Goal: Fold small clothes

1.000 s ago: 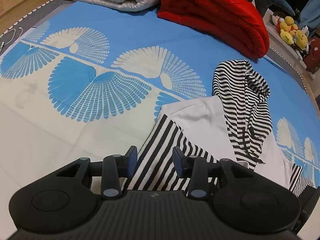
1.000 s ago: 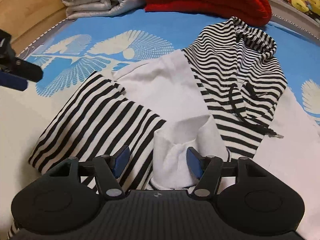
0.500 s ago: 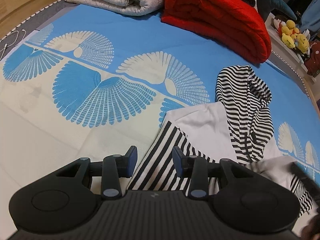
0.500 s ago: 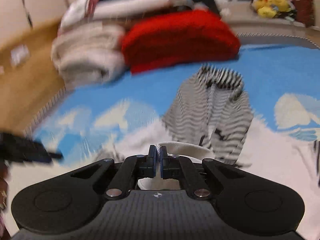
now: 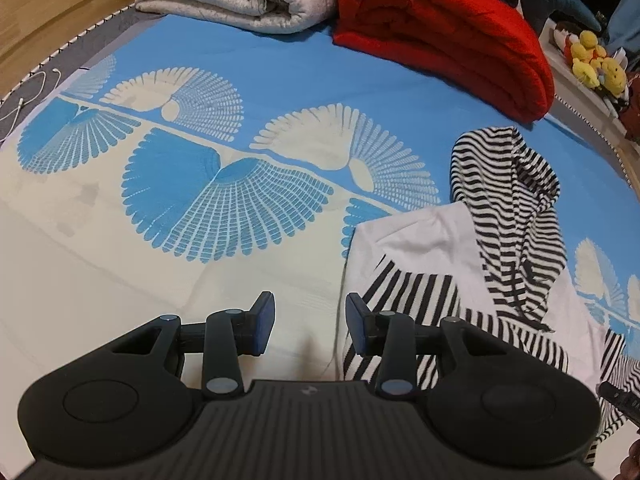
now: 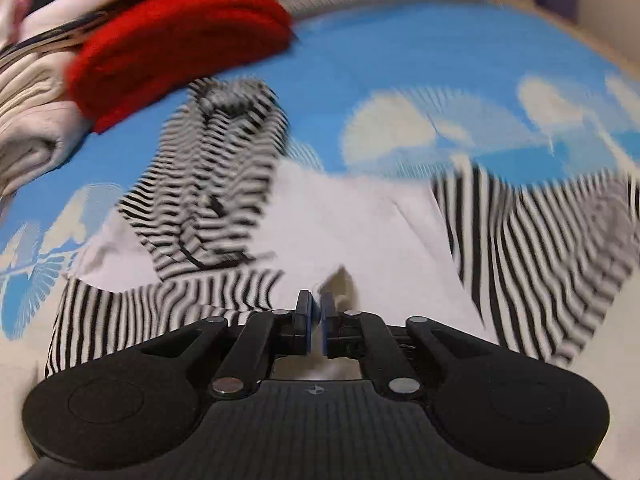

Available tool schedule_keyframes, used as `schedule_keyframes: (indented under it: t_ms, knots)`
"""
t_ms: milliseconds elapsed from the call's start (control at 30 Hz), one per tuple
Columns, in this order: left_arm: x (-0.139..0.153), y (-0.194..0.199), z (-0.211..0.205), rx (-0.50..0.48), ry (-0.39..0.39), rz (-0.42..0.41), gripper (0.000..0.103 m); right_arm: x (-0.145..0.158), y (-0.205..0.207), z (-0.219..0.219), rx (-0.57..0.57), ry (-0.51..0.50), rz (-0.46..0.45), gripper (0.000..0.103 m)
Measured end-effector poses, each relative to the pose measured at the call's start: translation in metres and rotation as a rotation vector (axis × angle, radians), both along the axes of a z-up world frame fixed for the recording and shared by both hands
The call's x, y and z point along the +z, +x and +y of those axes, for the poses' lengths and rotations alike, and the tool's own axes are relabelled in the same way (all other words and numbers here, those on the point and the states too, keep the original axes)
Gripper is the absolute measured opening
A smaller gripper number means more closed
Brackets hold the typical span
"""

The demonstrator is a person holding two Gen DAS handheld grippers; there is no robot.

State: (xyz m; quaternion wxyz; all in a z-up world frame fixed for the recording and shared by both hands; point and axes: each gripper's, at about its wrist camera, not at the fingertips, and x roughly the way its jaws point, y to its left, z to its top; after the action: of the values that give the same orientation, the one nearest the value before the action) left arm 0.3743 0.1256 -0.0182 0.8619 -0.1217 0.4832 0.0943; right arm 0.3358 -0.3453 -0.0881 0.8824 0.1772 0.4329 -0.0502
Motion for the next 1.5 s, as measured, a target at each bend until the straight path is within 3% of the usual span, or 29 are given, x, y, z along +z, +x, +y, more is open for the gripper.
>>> schedule_keyframes:
  t_ms: [67,100,167,233,467,500,567,600,700,767,833,933,1033,1100,1200,1267,1333,1400,1500]
  knots:
    - [-0.002,0.000,-0.001,-0.002,0.004,0.007,0.043,-0.006,0.002,-0.011,-0.047,0.028,0.016,0.007]
    - [-0.003,0.001,-0.003,-0.007,0.006,0.008,0.043,-0.008,0.003,-0.015,-0.057,0.041,0.018,0.014]
    - [-0.004,0.002,-0.007,-0.019,0.007,0.009,0.043,-0.012,0.007,-0.021,-0.080,0.080,0.021,0.044]
    - [-0.005,0.003,-0.011,-0.027,0.010,0.011,0.043,-0.019,0.013,-0.023,-0.084,0.106,0.032,0.049]
    - [-0.008,0.007,-0.026,-0.060,0.010,0.015,0.043,-0.051,0.025,-0.025,-0.089,0.172,0.128,0.049]
    - [-0.008,0.007,-0.027,-0.065,0.010,0.014,0.043,-0.053,0.026,-0.022,-0.075,0.174,0.138,0.044]
    - [-0.008,0.008,-0.028,-0.069,0.010,0.016,0.043,-0.053,0.028,-0.010,-0.024,0.152,0.146,0.005]
    - [-0.008,0.008,-0.027,-0.068,0.009,0.016,0.043,-0.050,0.028,-0.003,0.010,0.126,0.139,0.001]
    - [-0.008,0.008,-0.024,-0.061,0.009,0.016,0.043,-0.017,0.018,0.012,0.043,0.010,-0.022,0.001]
    - [-0.007,0.008,-0.024,-0.065,0.009,0.014,0.043,0.011,0.006,0.010,0.023,0.011,-0.148,0.001]
    - [-0.007,0.007,-0.024,-0.071,0.012,0.013,0.043,0.027,-0.003,0.000,-0.030,0.004,-0.188,0.001]
    - [-0.007,0.006,-0.022,-0.067,0.015,0.014,0.043,0.020,-0.006,-0.021,-0.148,-0.043,-0.097,0.001]
    - [-0.007,0.007,-0.022,-0.064,0.017,0.017,0.043,-0.014,0.001,-0.040,-0.216,-0.023,0.109,0.004]
    - [-0.007,0.008,-0.024,-0.067,0.017,0.018,0.043,-0.018,-0.005,-0.044,-0.285,-0.046,0.113,0.006]
    - [-0.008,0.009,-0.028,-0.075,0.018,0.018,0.043,0.001,-0.009,-0.028,-0.190,-0.086,-0.052,0.007]
    - [-0.009,0.010,-0.033,-0.082,0.018,0.020,0.043,-0.001,-0.005,-0.016,-0.068,-0.053,-0.100,0.014]
    - [-0.012,0.012,-0.038,-0.091,0.018,0.026,0.043,-0.023,0.004,-0.009,0.038,-0.004,-0.004,0.014]
    - [-0.014,0.013,-0.043,-0.102,0.017,0.032,0.043,-0.057,0.009,-0.007,0.072,0.025,0.175,0.015]
    - [-0.016,0.014,-0.049,-0.113,0.022,0.035,0.043,-0.055,0.004,-0.015,0.034,0.041,0.153,0.016]
